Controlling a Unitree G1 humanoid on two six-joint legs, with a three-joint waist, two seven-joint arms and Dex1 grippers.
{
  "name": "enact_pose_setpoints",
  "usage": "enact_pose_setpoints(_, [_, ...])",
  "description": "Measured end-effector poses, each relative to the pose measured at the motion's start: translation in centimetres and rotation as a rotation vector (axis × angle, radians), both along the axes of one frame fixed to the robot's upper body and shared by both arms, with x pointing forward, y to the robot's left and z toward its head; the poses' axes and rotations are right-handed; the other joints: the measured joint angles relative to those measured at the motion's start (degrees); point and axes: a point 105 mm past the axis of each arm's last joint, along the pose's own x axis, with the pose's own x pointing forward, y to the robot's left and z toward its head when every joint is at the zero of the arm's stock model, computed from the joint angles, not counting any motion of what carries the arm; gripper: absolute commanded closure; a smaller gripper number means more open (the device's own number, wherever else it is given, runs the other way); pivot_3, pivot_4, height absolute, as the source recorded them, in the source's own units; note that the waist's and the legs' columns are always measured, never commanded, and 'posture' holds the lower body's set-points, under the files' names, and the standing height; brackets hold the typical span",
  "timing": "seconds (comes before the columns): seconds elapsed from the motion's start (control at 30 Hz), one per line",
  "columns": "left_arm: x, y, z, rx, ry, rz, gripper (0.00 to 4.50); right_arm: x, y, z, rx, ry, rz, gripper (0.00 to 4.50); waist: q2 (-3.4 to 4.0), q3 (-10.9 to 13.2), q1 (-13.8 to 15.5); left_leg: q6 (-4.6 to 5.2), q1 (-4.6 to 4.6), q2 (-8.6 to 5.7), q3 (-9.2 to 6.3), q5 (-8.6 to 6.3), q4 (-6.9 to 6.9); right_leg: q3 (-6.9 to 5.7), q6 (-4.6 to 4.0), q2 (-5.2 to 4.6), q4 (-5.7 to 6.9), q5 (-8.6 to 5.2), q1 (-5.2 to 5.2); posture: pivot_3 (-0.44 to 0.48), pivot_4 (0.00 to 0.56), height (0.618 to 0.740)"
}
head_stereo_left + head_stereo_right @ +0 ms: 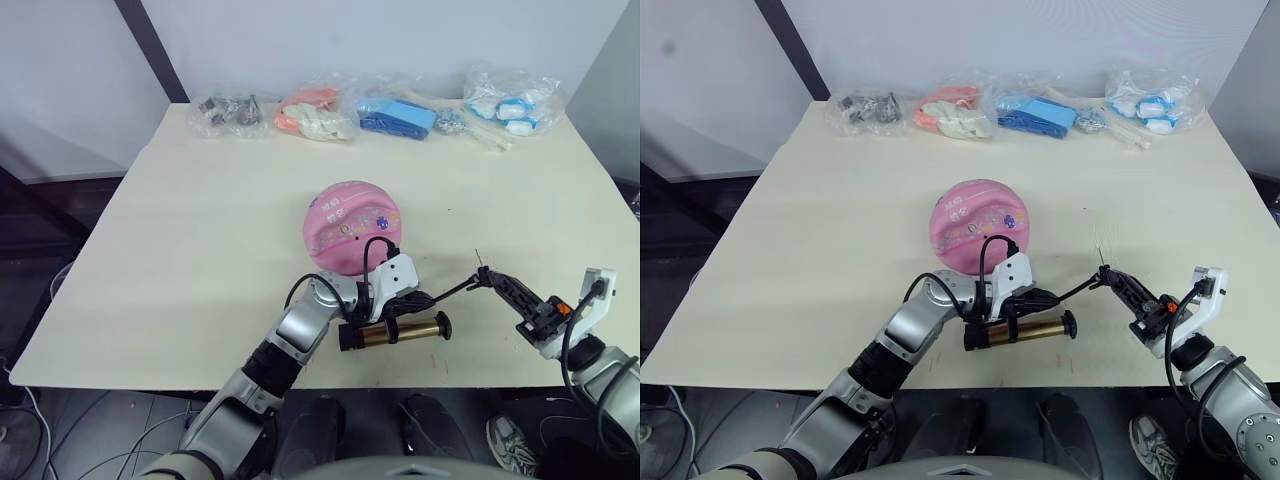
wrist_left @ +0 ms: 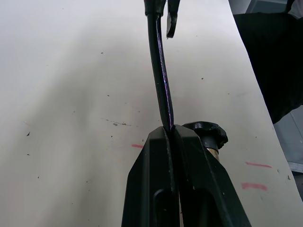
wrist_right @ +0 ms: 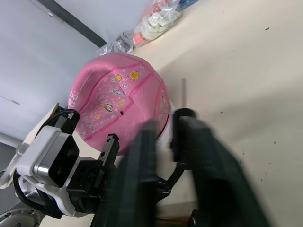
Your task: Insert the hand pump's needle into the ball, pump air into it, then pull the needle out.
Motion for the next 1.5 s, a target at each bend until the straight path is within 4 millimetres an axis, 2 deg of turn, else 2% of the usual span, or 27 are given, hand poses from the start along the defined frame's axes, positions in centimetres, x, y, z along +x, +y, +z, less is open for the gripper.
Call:
enact_pose_setpoints(0.63, [0.0, -0.1, 0.1, -0.004, 0.001, -0.002, 4.50, 0.2, -0.2, -0.9, -0.043, 0.022, -0.031, 3.13, 0.00, 0.00, 0.00, 0.00, 0.00, 0.00, 0.00, 0.00, 0.00, 0.00, 0.00, 0.00, 0.00, 0.00, 0.00, 0.000, 0.150, 0.736])
enact_pose_setpoints(0.9, [-0.1, -0.2, 0.2, -0.015, 0.007, -0.005, 4.50, 0.7, -1.2, -1.3, 0.005, 0.030, -0.103, 3.13, 0.00, 0.00, 0.03, 0.00, 0.00, 0.00, -0.01, 0.00, 0.00, -0.01, 0.00, 0.00, 0.00, 0.00, 0.00, 0.000, 0.150, 0.736])
enact_pose_setpoints(0.93, [-0.1, -0.2, 0.2, -0.020, 0.010, -0.006, 4.50, 0.7, -1.4, -1.2, 0.012, 0.027, -0.109, 2.64, 0.00, 0.00, 0.02, 0.00, 0.00, 0.00, -0.01, 0.00, 0.00, 0.00, 0.00, 0.00, 0.00, 0.00, 0.00, 0.000, 0.150, 0.736])
enact_pose_setpoints(1.0, [-0.2, -0.3, 0.2, -0.024, 0.012, -0.007, 4.50, 0.6, -1.7, -1.0, 0.024, 0.018, -0.119, 2.04, 0.00, 0.00, 0.00, 0.00, 0.00, 0.00, -0.01, 0.00, 0.00, 0.00, 0.00, 0.00, 0.00, 0.00, 0.00, 0.000, 0.150, 0.736])
enact_pose_setpoints(1.03, [-0.2, -0.3, 0.2, -0.025, 0.012, -0.007, 4.50, 0.6, -1.8, -0.9, 0.025, 0.016, -0.122, 1.54, 0.00, 0.00, -0.01, 0.00, 0.00, 0.00, -0.01, 0.00, 0.00, 0.01, 0.00, 0.00, 0.00, 0.00, 0.00, 0.000, 0.150, 0.736])
enact_pose_setpoints(1.07, [-0.2, -0.3, 0.3, -0.027, 0.014, -0.007, 4.50, 0.6, -1.8, -0.9, 0.026, 0.015, -0.121, 1.34, 0.00, 0.00, -0.01, 0.00, 0.00, 0.00, -0.01, 0.00, 0.00, 0.00, 0.00, 0.00, 0.00, 0.00, 0.00, 0.000, 0.150, 0.736])
enact_pose_setpoints(1.5, [-0.2, -0.3, 0.4, -0.036, 0.016, -0.008, 4.50, -0.1, -0.9, -1.0, 0.060, 0.030, -0.041, 1.34, 0.00, 0.00, -0.01, 0.01, 0.00, 0.00, 0.00, 0.00, -0.01, 0.00, 0.00, 0.00, 0.00, 0.00, 0.00, 0.000, 0.150, 0.736])
